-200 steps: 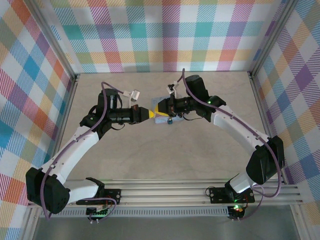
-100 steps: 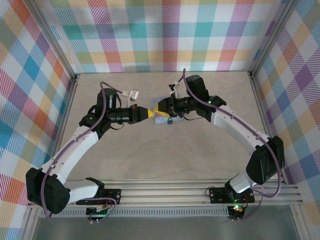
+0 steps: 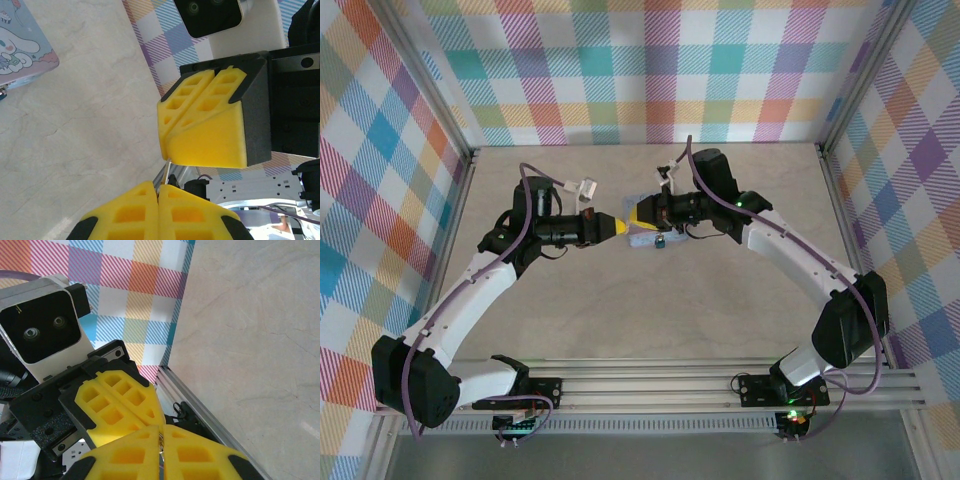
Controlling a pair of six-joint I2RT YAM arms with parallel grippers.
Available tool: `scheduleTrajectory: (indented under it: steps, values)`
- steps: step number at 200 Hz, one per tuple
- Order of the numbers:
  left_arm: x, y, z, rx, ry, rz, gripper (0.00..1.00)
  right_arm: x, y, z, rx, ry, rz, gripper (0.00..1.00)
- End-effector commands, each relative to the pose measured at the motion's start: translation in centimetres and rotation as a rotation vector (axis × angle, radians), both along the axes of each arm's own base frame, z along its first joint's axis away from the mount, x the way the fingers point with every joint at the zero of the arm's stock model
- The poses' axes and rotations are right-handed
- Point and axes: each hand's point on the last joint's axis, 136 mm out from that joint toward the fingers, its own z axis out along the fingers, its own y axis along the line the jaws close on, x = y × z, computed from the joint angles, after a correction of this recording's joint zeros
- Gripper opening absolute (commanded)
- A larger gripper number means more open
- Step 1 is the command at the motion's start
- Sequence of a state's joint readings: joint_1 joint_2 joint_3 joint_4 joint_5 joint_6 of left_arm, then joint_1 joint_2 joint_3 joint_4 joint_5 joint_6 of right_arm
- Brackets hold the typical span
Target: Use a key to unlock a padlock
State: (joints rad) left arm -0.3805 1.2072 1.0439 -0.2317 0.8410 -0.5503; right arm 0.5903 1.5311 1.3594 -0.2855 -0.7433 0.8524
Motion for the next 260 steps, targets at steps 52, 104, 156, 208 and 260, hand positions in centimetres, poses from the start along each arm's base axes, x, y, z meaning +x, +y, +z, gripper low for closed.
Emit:
scheduleTrajectory:
  steps: [52,104,156,208,260]
  values:
    - [-0.2,-0.3,0.7,-0.043,-0.004,-0.03,0.0,-0.1,0.8,-0.5,0.05,0.017,0.049,0.02]
    - [0.1,0.0,0.0,-0.029,0.028,0.006,0.06,-0.1,0.0,-0.7,-0.002,-0.029,0.015,0.0]
    - [0.7,1.2,0.2,0.042,-0.028,0.09,0.54,0.6,-1.8,-1.9,-0.144,-0.038,-0.084,0.0]
    - [0.1,1.9,-0.5,0.156,-0.15,0.107,0.48,1.2,-2.8,-1.3,-0.197,-0.093,-0.132,0.0]
    - [-0.6,0.0,-0.2,0.391,-0.471,0.051,0.47,1.7,-3.7,-1.5,-0.248,-0.037,-0.21,0.0]
